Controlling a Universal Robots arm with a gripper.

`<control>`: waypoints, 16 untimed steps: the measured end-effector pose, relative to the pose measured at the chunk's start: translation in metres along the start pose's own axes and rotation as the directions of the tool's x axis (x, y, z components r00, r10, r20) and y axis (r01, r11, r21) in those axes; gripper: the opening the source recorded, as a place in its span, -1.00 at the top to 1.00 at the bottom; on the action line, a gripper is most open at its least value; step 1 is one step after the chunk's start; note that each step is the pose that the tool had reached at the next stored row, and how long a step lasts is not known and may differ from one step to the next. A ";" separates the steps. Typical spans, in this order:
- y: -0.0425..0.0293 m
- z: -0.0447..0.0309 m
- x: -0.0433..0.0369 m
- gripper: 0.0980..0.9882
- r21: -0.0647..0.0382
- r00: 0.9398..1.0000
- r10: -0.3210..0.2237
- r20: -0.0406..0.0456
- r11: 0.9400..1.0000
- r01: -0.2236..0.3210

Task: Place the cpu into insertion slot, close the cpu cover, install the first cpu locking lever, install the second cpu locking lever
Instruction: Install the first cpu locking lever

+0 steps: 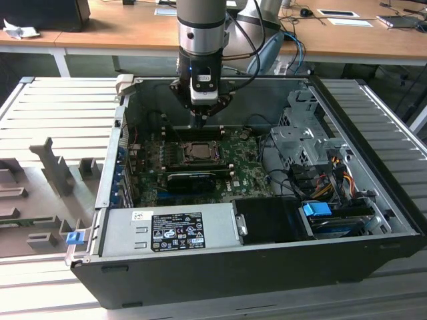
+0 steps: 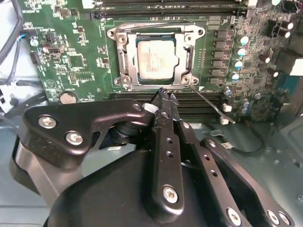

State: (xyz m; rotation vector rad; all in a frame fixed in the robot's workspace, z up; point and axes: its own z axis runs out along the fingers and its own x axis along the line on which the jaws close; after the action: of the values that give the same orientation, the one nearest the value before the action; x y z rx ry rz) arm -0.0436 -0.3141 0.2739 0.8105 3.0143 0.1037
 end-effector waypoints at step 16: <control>-0.0017 0.0006 0.0017 0.98 -0.001 0.988 -0.155 -0.011 0.988 0.155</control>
State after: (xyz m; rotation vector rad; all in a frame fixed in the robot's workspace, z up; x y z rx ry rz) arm -0.0459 -0.3147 0.2731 0.5737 3.0735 0.1057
